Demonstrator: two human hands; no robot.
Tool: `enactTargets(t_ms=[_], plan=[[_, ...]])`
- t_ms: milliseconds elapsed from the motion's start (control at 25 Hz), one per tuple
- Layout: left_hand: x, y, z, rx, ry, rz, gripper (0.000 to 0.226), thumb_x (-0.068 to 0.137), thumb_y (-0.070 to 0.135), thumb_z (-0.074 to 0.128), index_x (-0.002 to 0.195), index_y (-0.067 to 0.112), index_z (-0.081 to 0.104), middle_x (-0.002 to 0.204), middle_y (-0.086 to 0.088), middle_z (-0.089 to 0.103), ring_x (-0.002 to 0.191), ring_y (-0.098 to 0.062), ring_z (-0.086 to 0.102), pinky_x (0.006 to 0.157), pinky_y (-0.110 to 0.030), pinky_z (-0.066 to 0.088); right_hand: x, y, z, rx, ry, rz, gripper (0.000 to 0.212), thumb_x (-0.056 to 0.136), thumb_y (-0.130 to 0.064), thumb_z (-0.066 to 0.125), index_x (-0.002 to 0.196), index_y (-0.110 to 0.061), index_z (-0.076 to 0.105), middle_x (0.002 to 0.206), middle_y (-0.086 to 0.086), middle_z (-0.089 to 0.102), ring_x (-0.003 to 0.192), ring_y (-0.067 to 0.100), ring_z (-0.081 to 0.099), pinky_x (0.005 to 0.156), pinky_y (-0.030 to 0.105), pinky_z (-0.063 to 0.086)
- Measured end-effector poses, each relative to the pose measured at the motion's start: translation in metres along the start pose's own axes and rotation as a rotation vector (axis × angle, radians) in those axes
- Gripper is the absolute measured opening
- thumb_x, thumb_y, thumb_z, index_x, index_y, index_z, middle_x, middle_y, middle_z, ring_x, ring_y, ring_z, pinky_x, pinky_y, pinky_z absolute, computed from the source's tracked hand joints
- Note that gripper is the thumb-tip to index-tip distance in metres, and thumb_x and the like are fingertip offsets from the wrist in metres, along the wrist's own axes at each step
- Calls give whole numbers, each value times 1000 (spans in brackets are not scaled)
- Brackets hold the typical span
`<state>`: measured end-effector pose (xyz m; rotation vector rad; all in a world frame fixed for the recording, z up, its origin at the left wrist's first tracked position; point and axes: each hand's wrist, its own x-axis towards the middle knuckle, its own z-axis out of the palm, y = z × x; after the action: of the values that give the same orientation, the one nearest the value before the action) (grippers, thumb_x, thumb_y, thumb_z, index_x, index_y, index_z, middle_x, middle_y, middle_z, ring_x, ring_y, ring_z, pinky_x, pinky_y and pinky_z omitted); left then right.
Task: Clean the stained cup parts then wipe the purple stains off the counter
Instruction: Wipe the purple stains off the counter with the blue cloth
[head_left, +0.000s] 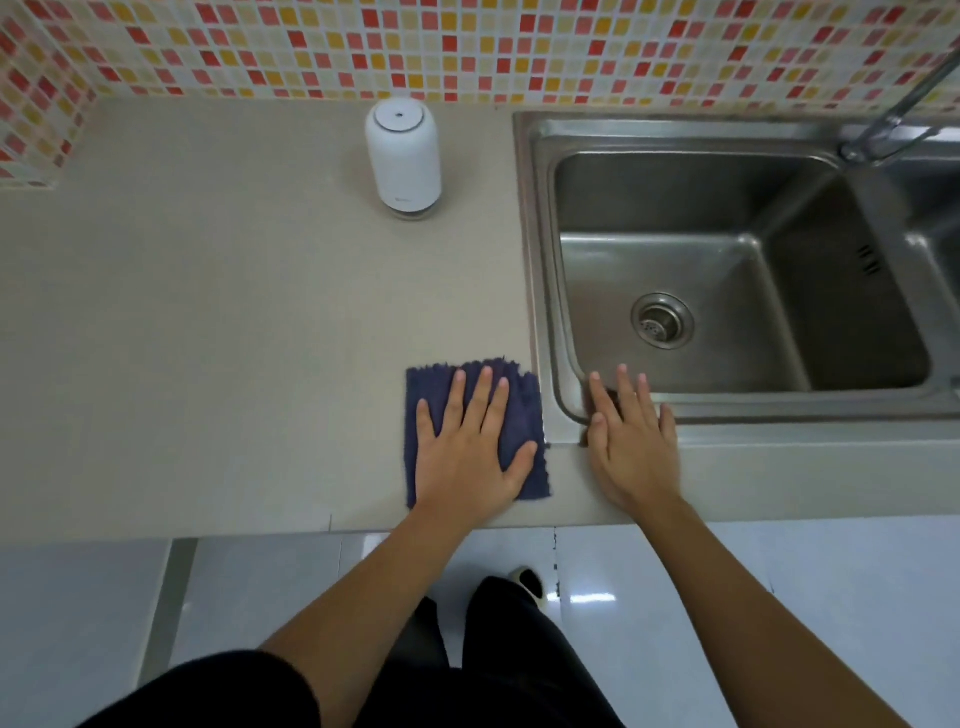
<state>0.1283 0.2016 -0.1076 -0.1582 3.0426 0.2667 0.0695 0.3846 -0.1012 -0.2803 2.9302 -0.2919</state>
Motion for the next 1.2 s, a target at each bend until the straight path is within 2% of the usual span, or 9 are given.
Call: enactTargets(t_ms=[200, 400, 520, 600, 760, 920, 1040, 1120, 1200], plan=[[-56, 18, 12, -10, -22, 5, 74, 84, 62, 33, 147, 23, 24, 156, 2, 20, 144, -20, 11, 112, -53, 9, -1, -3, 2, 31, -15, -41, 64, 87, -42, 0, 148, -28, 11, 158, 5, 11, 145, 26, 2, 115, 46, 2], [-61, 15, -10, -206, -40, -3, 62, 89, 59, 19, 145, 42, -1, 155, 15, -11, 143, -10, -14, 114, -45, -3, -3, -4, -7, 155, -39, -117, 61, 91, -45, 12, 147, -21, 20, 157, 5, 14, 145, 22, 3, 115, 45, 2], [-58, -6, -27, -299, 139, -102, 53, 92, 37, 31, 142, 22, 36, 155, -2, 24, 143, -23, 23, 113, -47, 20, -6, -20, -13, 232, 46, -337, 53, 94, -44, 32, 139, -18, 37, 149, 3, 35, 142, 20, 18, 113, 41, 6], [-52, -27, -34, -242, 155, -243, 46, 91, 30, 41, 134, 13, 47, 149, -10, 36, 133, -32, 37, 107, -48, 33, -4, -33, -15, 148, 38, -445, 52, 92, -49, 40, 137, -21, 40, 143, -1, 44, 139, 19, 24, 114, 41, 5], [-34, -48, -48, -10, -84, -160, 40, 92, 37, 46, 130, 25, 49, 154, 3, 25, 139, -28, 19, 106, -52, 22, 3, -52, -20, -44, -92, -538, 54, 87, -51, 51, 135, -27, 43, 133, -6, 53, 134, 19, 30, 113, 47, -4], [-21, -50, -58, 103, -119, -65, 26, 90, 35, 49, 109, 23, 61, 150, 3, 29, 139, -27, 16, 103, -56, 22, 0, -62, -23, -50, -173, -515, 38, 91, -41, 50, 126, -26, 52, 122, -3, 59, 115, 20, 44, 106, 36, 16], [-23, -50, -55, 129, -22, 23, 19, 77, 30, 65, 93, 19, 66, 110, 4, 66, 111, -24, 51, 83, -49, 38, -8, -68, -24, -32, -202, -496, 28, 92, -30, 50, 116, -19, 57, 115, 3, 59, 110, 24, 48, 95, 35, 32], [-22, -52, -48, 181, 7, 108, 23, 59, 27, 80, 75, 20, 66, 71, 7, 69, 77, -22, 61, 65, -40, 42, -12, -68, -23, 5, -203, -482, 24, 90, -23, 51, 111, -14, 59, 110, 8, 59, 104, 28, 53, 87, 35, 39], [-20, -54, -41, 220, 34, 159, 30, 52, 28, 84, 77, 22, 69, 58, 7, 66, 65, -22, 60, 58, -34, 39, -17, -65, -26, 24, -226, -469, 24, 89, -20, 51, 110, -13, 60, 108, 9, 58, 98, 29, 56, 82, 37, 43]])
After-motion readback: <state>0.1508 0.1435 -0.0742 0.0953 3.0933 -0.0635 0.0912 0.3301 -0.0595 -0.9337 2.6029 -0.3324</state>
